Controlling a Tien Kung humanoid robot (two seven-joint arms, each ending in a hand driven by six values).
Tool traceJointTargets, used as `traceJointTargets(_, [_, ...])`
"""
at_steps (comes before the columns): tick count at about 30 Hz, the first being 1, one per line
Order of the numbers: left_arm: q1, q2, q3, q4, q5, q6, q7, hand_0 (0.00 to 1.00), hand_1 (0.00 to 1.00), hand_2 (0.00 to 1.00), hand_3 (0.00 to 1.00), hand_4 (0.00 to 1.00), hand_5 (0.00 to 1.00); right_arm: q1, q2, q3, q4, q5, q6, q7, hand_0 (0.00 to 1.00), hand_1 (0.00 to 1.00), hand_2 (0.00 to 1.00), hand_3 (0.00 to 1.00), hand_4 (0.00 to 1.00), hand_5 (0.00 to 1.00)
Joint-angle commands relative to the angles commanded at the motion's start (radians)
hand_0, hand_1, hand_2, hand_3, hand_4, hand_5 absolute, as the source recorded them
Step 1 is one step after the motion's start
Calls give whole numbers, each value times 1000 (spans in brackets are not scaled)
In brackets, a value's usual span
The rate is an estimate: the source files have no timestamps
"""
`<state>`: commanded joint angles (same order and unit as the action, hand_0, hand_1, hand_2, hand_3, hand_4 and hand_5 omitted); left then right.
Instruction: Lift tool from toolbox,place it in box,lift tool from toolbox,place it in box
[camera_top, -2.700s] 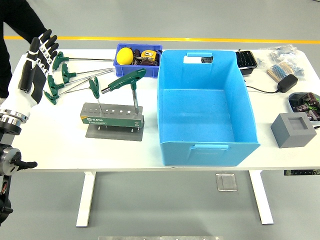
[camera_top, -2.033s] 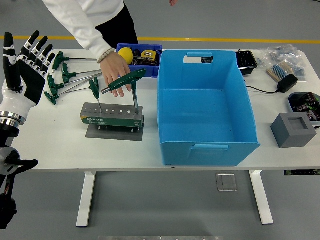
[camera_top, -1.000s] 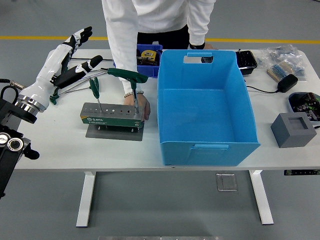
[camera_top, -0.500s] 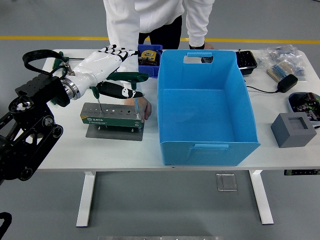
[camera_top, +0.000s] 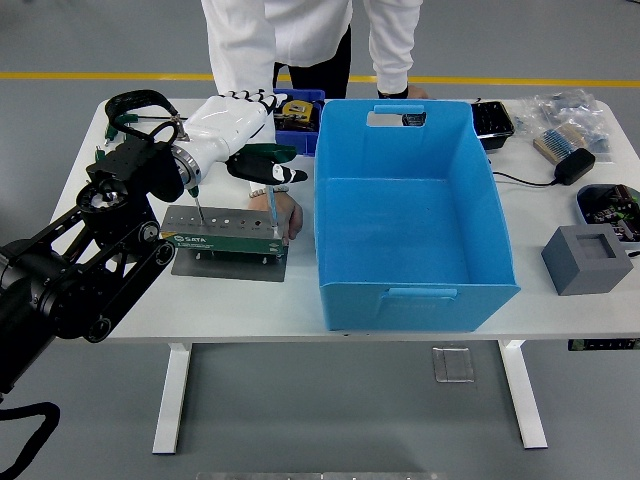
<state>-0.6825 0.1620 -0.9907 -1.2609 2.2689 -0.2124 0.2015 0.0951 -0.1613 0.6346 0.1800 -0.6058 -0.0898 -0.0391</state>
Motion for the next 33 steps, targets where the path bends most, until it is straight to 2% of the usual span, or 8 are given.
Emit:
traceJointTargets(5, [-25,-17,34,30,0,-30,45,779,874,899,955,998,775,1,-2,-4,0,2,-1,2,658,647,747,770,910,998])
traceJointTargets(6, [-31,-21,39,39,0,-34,54,693,739,755,830,998,783,1,-3,-4,0,1,-2,2,657,640,744,768,912,998])
traceJointTargets(11, [-55,-32,43,73,0,-56,96,693,739,755,830,998,783,3,-5,-1,0,-5,-4,2,657,640,744,768,912,998])
traceJointTargets(12, [-57,-33,42,76,0,-61,103,562,612,629,724,998,793,3,-5,0,0,-6,-5,2,654,638,743,766,912,998])
traceJointTargets(17, [-58,-27,44,83,0,-82,143,562,612,629,724,998,793,1,-5,10,0,-15,-7,2,654,638,743,766,912,998])
traceJointTargets(18, [-57,-25,46,83,0,-86,149,400,495,491,641,998,815,1,-5,12,0,-17,-8,1,652,636,738,755,913,998])
traceJointTargets(27, [-55,-12,67,92,0,-130,187,354,435,433,605,998,834,-1,-5,13,0,-21,-10,0,646,634,734,754,914,998])
traceJointTargets(33, [-56,-15,78,89,0,-106,210,283,380,386,577,998,835,-2,-5,7,0,-17,-10,0,647,630,733,751,914,998])
